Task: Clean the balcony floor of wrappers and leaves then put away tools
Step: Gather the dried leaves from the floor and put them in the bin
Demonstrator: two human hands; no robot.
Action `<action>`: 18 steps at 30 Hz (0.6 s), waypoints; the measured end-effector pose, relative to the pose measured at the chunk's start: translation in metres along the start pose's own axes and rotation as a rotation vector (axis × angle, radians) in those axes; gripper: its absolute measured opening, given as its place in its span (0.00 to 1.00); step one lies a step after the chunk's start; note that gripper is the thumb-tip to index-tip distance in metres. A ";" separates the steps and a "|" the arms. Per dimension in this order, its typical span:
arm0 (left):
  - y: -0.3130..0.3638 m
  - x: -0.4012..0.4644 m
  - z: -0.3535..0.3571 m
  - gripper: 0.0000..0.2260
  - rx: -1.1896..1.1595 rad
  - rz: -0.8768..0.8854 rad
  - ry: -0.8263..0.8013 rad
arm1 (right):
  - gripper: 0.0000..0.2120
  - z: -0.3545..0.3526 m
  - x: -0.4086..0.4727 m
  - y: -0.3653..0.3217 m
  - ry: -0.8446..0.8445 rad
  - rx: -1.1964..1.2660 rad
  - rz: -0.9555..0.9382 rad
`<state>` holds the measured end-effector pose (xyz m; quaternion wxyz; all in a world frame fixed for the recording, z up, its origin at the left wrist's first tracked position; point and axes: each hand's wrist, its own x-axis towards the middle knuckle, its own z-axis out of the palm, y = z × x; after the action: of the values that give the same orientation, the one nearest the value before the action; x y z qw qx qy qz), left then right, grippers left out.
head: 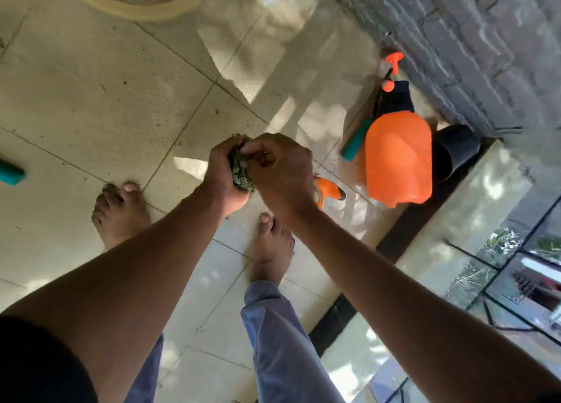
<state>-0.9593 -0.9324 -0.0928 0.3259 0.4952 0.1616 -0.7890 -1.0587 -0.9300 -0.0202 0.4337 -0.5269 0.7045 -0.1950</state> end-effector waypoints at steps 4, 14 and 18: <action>-0.006 -0.011 -0.002 0.18 -0.116 -0.012 -0.088 | 0.10 0.027 -0.013 0.005 -0.015 -0.382 -0.205; -0.008 -0.025 -0.034 0.17 0.231 0.121 -0.123 | 0.10 0.056 -0.042 0.008 -0.028 -0.575 -0.274; -0.004 -0.024 -0.045 0.19 0.251 0.101 -0.164 | 0.14 0.054 -0.055 0.007 -0.070 -0.591 -0.310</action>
<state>-0.9244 -0.8947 -0.0928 0.3129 0.4733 0.0093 -0.8234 -1.0144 -0.8678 -0.0328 0.2513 -0.7372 0.6265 -0.0279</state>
